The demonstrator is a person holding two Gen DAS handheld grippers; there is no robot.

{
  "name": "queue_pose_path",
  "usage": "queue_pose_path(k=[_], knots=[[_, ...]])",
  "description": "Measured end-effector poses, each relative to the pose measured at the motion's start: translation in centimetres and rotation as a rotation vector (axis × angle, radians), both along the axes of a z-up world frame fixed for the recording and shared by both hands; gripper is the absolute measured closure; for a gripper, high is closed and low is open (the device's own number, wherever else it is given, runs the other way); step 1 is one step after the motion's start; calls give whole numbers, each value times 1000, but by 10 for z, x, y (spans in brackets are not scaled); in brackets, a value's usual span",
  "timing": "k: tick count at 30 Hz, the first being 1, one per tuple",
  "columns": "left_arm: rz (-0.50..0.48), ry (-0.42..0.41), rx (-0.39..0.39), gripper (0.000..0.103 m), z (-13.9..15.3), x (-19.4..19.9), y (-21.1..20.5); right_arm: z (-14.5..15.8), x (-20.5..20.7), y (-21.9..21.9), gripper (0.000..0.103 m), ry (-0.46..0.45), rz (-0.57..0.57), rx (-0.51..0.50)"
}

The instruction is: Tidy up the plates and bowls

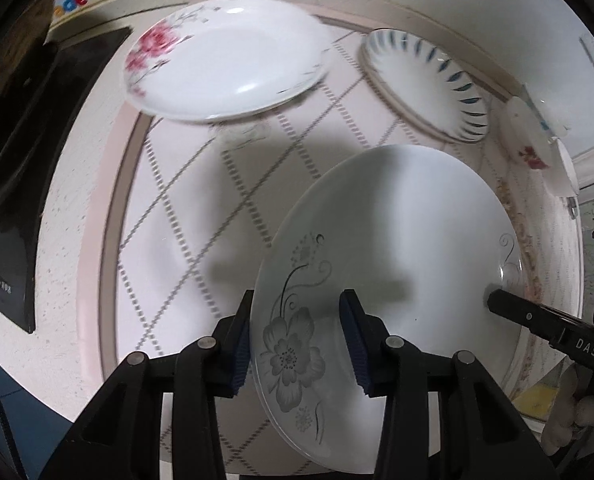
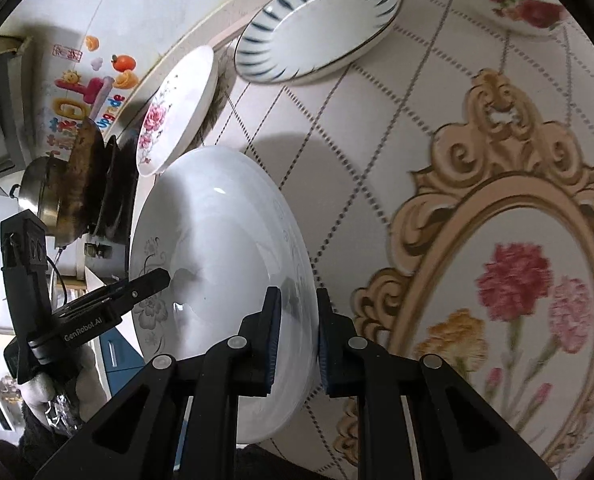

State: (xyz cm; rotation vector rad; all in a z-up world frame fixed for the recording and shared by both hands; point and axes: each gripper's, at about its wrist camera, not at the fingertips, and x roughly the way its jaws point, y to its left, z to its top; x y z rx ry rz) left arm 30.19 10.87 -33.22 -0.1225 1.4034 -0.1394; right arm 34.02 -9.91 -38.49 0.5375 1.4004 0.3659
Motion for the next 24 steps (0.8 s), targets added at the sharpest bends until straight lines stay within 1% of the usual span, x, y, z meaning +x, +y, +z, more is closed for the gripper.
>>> queue_pose_path(k=[4, 6, 14, 20, 24], knots=[[-24, -7, -10, 65, 1, 2, -21, 7, -5, -26, 85, -4, -16, -5], [-34, -3, -14, 65, -3, 4, -33, 9, -7, -41, 85, -6, -26, -11], [-72, 14, -2, 65, -26, 13, -70, -3, -14, -89, 85, 9, -60, -38], [-73, 27, 21, 65, -36, 17, -81, -21, -14, -104, 85, 29, -65, -43], [-67, 35, 34, 65, -41, 19, -84, -25, -13, -103, 85, 31, -61, -47]])
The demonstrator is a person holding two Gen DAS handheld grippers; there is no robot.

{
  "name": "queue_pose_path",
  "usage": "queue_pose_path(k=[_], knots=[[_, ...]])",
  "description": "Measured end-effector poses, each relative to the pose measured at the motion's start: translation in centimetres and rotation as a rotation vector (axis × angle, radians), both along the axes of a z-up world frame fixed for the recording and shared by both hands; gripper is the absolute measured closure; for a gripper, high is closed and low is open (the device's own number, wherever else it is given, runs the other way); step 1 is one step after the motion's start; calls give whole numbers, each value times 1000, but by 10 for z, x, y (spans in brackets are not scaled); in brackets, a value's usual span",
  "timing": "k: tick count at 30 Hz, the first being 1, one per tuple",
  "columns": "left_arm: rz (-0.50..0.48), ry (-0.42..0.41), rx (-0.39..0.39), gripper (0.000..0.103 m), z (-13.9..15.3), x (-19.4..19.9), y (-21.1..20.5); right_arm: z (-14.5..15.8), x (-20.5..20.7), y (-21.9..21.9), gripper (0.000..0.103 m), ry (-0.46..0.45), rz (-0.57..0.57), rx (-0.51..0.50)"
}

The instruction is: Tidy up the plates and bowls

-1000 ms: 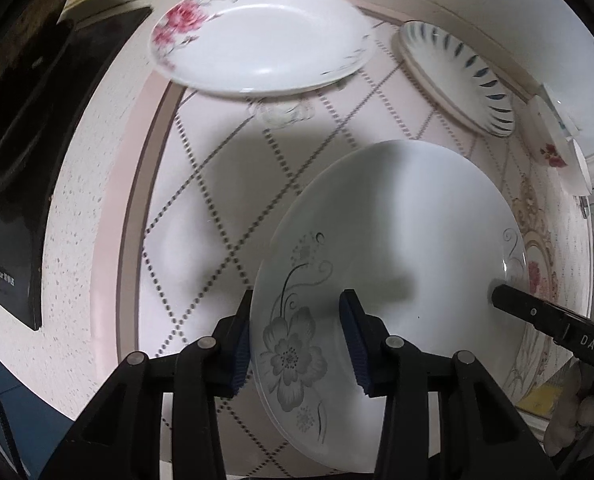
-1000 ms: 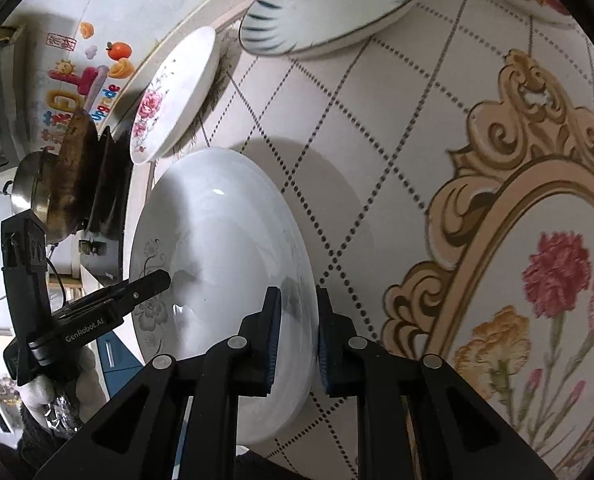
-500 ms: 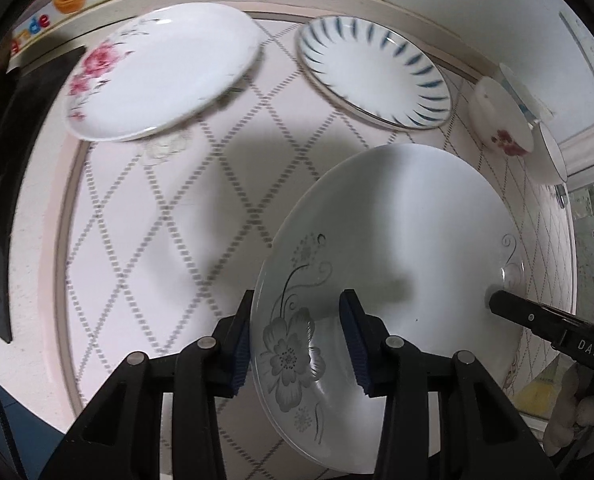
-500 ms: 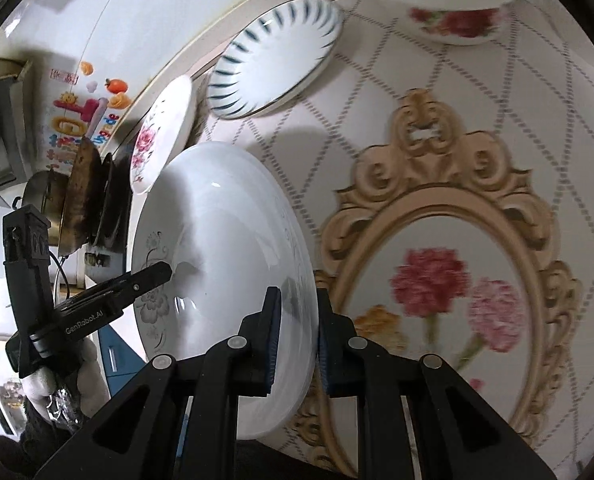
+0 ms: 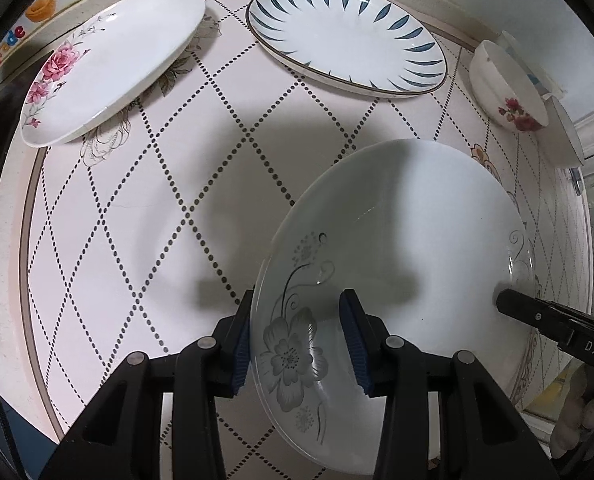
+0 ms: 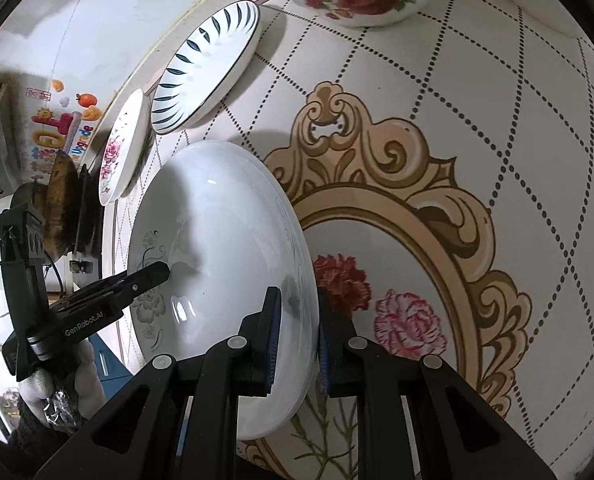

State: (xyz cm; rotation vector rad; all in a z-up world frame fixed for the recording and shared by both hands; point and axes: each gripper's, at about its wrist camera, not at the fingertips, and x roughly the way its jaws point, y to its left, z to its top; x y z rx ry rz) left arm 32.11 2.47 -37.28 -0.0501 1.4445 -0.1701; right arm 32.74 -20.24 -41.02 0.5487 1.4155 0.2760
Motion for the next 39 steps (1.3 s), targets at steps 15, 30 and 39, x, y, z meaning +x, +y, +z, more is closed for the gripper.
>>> queue_pose_path(k=[15, 30, 39], knots=[[49, -9, 21, 64, -1, 0, 0, -2, 2, 1, 85, 0, 43, 5], [-1, -23, -20, 64, 26, -5, 8, -1, 2, -2, 82, 59, 36, 5], [93, -137, -100, 46, 83, 24, 99, 70, 21, 1, 45, 33, -45, 39]])
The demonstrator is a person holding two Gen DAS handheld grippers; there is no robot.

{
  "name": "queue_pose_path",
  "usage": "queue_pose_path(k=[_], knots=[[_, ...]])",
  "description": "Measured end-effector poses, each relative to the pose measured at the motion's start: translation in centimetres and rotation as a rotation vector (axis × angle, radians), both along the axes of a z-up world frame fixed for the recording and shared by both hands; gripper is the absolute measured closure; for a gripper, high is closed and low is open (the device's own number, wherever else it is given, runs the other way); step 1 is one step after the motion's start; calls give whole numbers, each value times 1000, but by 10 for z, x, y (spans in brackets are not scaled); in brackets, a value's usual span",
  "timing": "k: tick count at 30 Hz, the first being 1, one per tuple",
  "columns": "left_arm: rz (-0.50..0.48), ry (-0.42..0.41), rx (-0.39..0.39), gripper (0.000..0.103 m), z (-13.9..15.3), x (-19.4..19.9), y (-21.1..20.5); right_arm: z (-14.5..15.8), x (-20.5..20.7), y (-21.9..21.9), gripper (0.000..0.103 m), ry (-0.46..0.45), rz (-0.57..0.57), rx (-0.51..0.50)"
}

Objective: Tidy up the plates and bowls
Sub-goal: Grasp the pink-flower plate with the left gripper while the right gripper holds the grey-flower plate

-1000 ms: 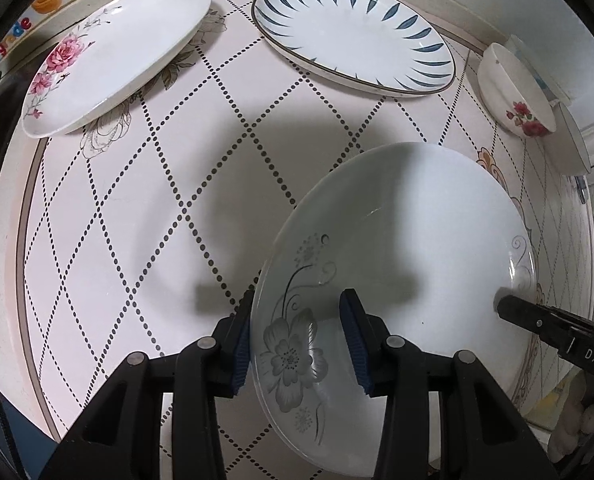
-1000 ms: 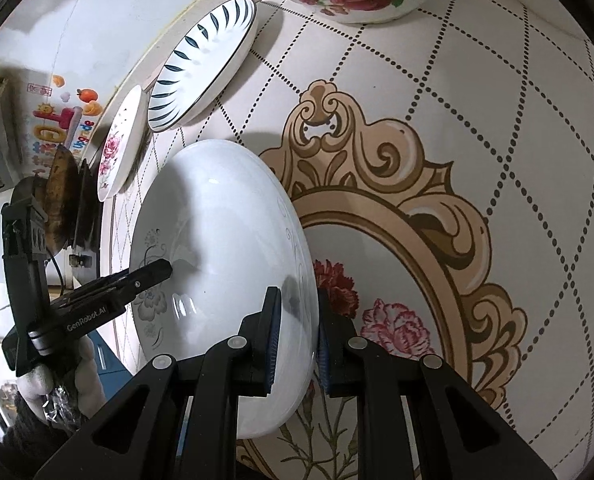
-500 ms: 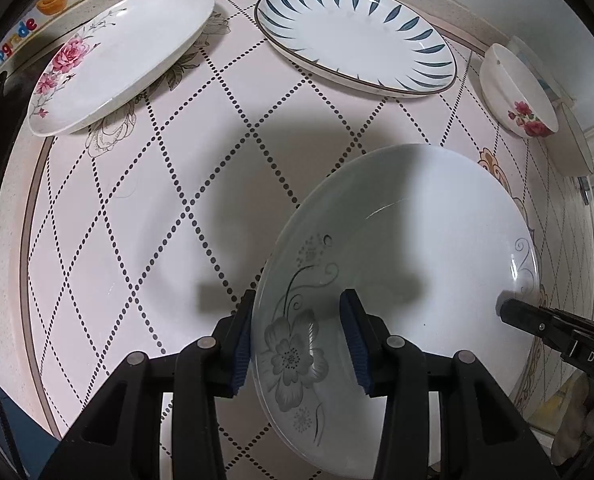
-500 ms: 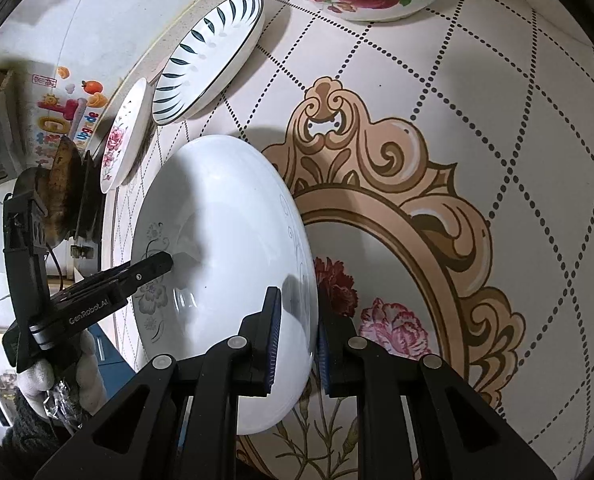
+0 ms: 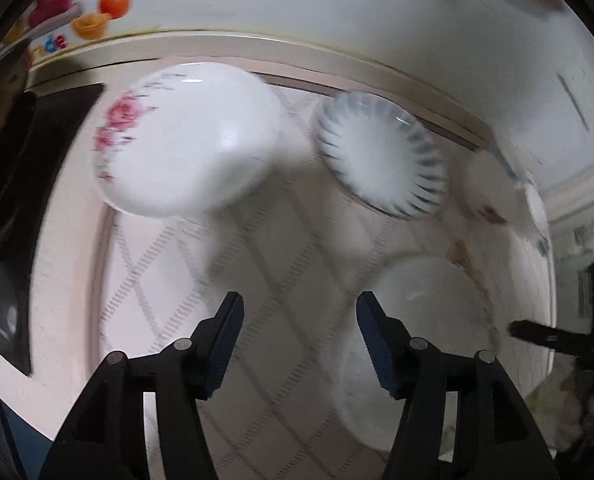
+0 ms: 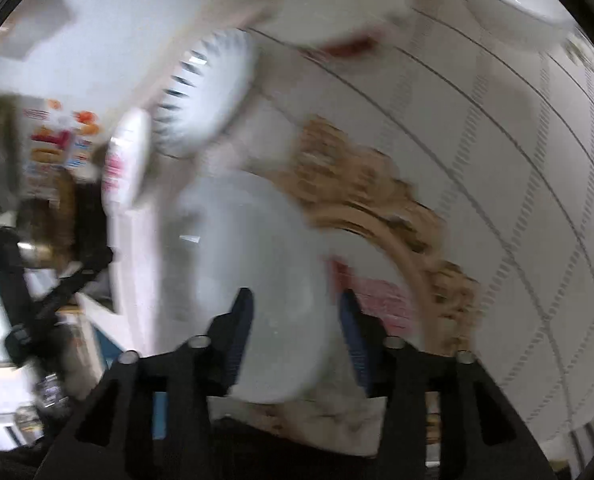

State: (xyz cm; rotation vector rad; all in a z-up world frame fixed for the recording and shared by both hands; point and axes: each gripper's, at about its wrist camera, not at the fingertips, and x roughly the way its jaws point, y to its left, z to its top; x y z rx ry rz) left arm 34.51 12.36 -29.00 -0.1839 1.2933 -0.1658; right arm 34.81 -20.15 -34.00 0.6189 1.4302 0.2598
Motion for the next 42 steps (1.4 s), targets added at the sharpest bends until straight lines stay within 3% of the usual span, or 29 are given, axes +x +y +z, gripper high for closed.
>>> queue_pose_path(k=[6, 9, 14, 18, 20, 23, 26, 35, 42], knots=[[148, 27, 30, 46, -18, 37, 80, 19, 85, 100, 43, -89, 88, 116], [214, 30, 55, 46, -33, 57, 107, 18, 139, 154, 43, -150, 138, 91], [291, 48, 91, 46, -53, 91, 139, -9, 215, 207, 43, -137, 167, 58], [292, 63, 103, 46, -67, 108, 146, -39, 256, 224, 48, -97, 174, 11], [284, 72, 95, 47, -72, 114, 147, -54, 266, 225, 62, -73, 180, 10], [278, 71, 78, 71, -76, 116, 146, -67, 278, 234, 79, -62, 211, -10], [284, 47, 93, 74, -75, 112, 146, -76, 283, 238, 89, -59, 220, -32], [261, 32, 93, 76, -58, 80, 140, -71, 275, 239, 89, -76, 239, -41], [205, 2, 86, 76, -22, 50, 118, -41, 245, 218, 89, -114, 249, -18]])
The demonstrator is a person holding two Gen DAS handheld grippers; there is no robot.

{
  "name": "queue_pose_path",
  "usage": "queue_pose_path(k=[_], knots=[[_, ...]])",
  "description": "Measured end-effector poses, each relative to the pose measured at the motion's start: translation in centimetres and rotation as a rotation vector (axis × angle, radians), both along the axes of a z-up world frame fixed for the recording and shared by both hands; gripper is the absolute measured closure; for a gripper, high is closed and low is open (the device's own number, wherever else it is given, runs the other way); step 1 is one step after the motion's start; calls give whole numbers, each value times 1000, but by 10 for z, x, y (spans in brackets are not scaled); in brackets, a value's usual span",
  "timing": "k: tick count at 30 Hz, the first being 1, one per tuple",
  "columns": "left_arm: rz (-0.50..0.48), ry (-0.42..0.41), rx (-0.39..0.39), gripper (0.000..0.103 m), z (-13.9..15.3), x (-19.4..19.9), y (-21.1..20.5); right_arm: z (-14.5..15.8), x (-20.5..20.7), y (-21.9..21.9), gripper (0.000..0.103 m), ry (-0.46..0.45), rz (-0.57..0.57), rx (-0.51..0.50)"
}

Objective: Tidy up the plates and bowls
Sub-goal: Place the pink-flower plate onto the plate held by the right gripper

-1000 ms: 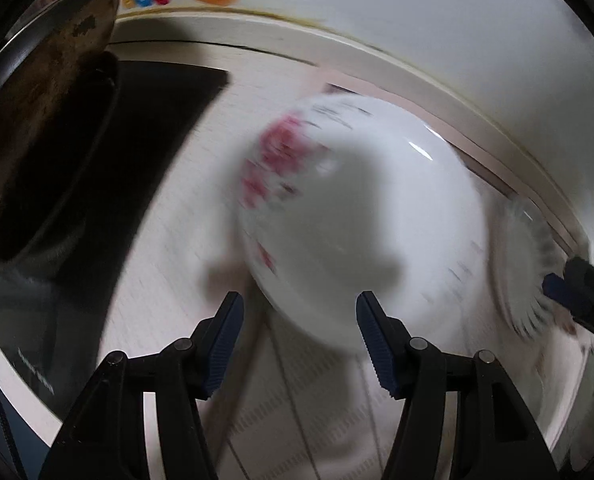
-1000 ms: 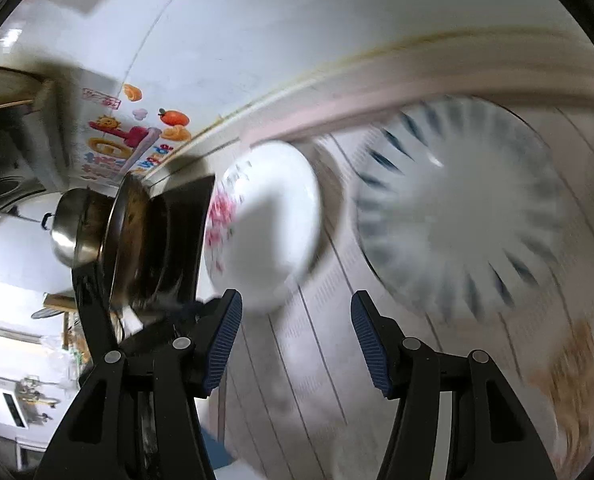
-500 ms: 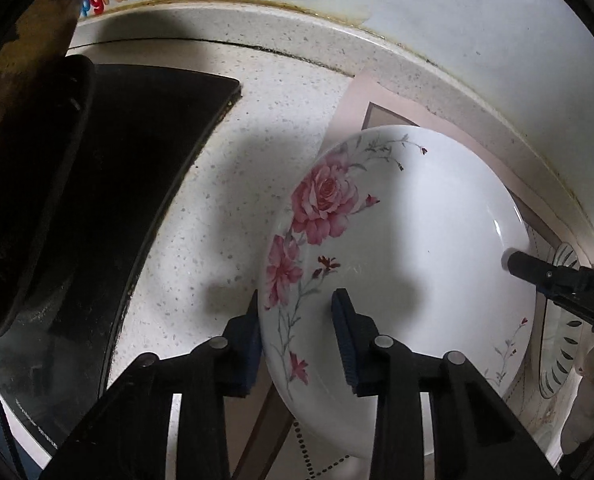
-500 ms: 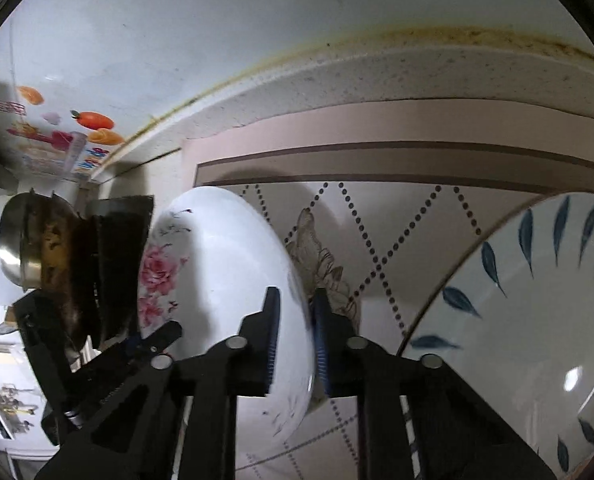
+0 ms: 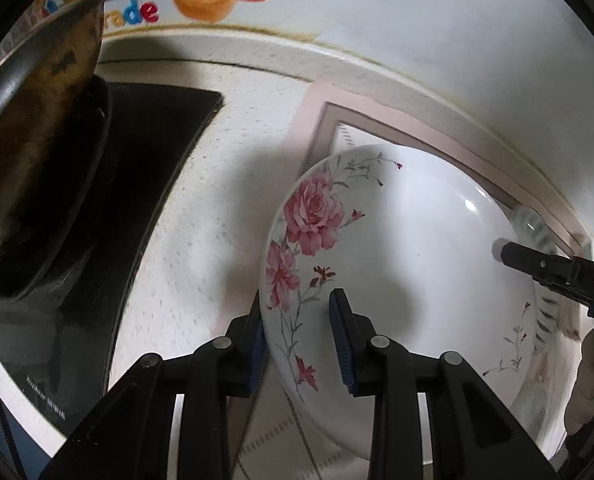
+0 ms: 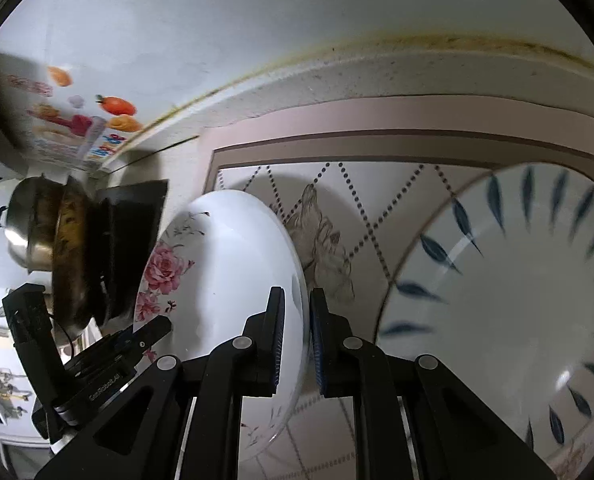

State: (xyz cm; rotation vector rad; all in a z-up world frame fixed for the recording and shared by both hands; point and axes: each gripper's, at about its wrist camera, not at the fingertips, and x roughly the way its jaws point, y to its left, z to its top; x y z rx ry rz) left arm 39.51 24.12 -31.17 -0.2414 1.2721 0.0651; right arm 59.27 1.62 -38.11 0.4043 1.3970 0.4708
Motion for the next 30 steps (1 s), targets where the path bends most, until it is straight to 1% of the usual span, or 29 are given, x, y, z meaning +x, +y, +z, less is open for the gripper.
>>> queue_pose_path(k=[2, 3, 4, 8, 10, 15, 18, 19, 23, 27, 30], knots=[[-24, -11, -3, 76, 13, -9, -9, 10, -13, -10, 88, -14, 0, 3], [-36, -16, -7, 76, 17, -3, -2, 16, -22, -17, 88, -19, -4, 9], [-48, -24, -11, 76, 23, -6, -7, 21, -30, -24, 89, -22, -9, 17], [-100, -49, -27, 76, 46, -24, -41, 42, -73, -56, 88, -43, -31, 24], [-127, -54, -35, 76, 48, -26, -58, 50, -95, -73, 89, -45, -51, 29], [-210, -47, -45, 76, 55, -51, -99, 65, -156, -121, 89, -45, -115, 43], [-259, -28, -47, 76, 51, -65, -124, 65, -194, -149, 89, -28, -162, 48], [-273, -18, -50, 76, 43, -63, -131, 64, -203, -156, 89, -23, -171, 45], [-325, 26, -53, 76, 29, -80, -164, 52, -243, -192, 88, 20, -229, 42], [-357, 84, -51, 76, 4, -86, -189, 36, -264, -218, 88, 54, -264, 31], [-378, 113, -29, 76, -9, -90, -201, 23, -274, -233, 88, 69, -276, 18]])
